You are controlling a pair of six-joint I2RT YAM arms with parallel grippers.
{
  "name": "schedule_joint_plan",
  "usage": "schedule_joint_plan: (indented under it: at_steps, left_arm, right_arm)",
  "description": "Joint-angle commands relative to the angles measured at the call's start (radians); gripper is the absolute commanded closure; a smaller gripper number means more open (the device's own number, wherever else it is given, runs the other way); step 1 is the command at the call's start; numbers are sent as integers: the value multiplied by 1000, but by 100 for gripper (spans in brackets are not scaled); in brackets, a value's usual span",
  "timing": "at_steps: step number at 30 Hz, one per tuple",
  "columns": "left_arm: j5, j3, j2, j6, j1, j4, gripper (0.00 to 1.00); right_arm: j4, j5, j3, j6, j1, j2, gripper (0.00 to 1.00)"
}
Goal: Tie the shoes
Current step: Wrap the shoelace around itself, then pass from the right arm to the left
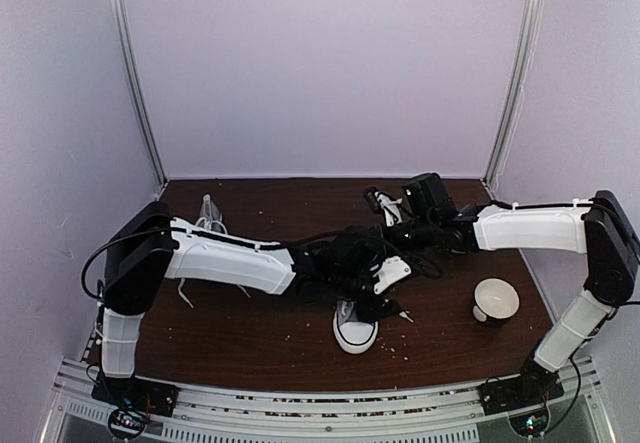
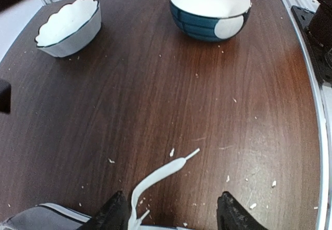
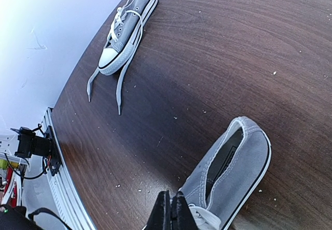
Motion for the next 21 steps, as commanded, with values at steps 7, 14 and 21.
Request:
schedule_joint_plan:
  at_steps: [7, 14, 21]
  left_arm:
    - [202, -473, -421, 12, 101, 321, 55]
    - [149, -606, -373, -17, 259, 490, 43]
    - [258, -484, -253, -20, 262, 496, 40]
  right_arm:
    - [5, -37, 22, -12, 5, 28, 100]
    - [27, -56, 28, -2, 6, 31, 100]
    - [43, -70, 14, 16, 11, 22, 100]
